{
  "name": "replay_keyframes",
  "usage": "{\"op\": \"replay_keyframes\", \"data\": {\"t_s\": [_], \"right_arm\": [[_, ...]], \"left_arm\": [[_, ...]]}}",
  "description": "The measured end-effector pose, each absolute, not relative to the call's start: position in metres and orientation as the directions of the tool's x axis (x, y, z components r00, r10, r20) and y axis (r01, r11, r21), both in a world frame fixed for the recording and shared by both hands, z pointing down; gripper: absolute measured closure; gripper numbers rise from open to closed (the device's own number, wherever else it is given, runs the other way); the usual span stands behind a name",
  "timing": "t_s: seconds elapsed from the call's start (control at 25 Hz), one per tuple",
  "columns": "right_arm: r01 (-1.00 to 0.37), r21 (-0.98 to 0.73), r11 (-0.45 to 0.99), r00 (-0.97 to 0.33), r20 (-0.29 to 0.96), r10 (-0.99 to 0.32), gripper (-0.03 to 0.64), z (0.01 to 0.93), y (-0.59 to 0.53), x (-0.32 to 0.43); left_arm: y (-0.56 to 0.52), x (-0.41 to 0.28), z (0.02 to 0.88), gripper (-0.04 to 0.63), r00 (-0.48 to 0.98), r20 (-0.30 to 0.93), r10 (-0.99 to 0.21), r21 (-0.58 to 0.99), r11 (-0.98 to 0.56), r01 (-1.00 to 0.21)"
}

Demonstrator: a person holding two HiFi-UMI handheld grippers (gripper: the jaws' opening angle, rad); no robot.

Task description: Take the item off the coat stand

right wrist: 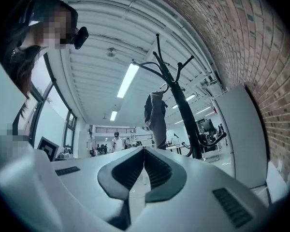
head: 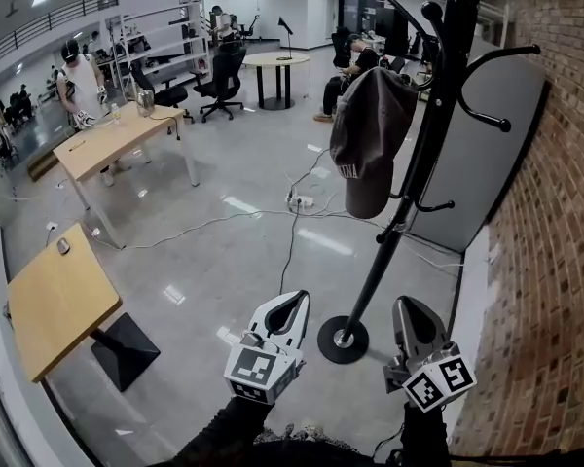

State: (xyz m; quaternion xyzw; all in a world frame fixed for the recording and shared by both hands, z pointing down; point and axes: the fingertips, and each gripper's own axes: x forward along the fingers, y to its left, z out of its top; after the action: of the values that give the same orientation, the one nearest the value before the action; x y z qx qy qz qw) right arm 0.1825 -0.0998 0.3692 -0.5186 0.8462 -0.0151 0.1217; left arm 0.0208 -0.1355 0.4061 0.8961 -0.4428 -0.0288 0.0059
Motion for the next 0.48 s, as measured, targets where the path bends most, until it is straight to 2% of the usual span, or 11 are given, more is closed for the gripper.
{"op": "replay_keyframes", "data": {"t_s": [0.48], "right_arm": [[-0.852, -0.151, 0.501, -0.466, -0.219, -0.857, 0.606, 0.366, -0.130, 0.195]], "left_arm": [[-0.150, 0.037, 0.397, 0.588, 0.595, -0.048, -0.802, -0.014, -0.595, -0.804]]}}
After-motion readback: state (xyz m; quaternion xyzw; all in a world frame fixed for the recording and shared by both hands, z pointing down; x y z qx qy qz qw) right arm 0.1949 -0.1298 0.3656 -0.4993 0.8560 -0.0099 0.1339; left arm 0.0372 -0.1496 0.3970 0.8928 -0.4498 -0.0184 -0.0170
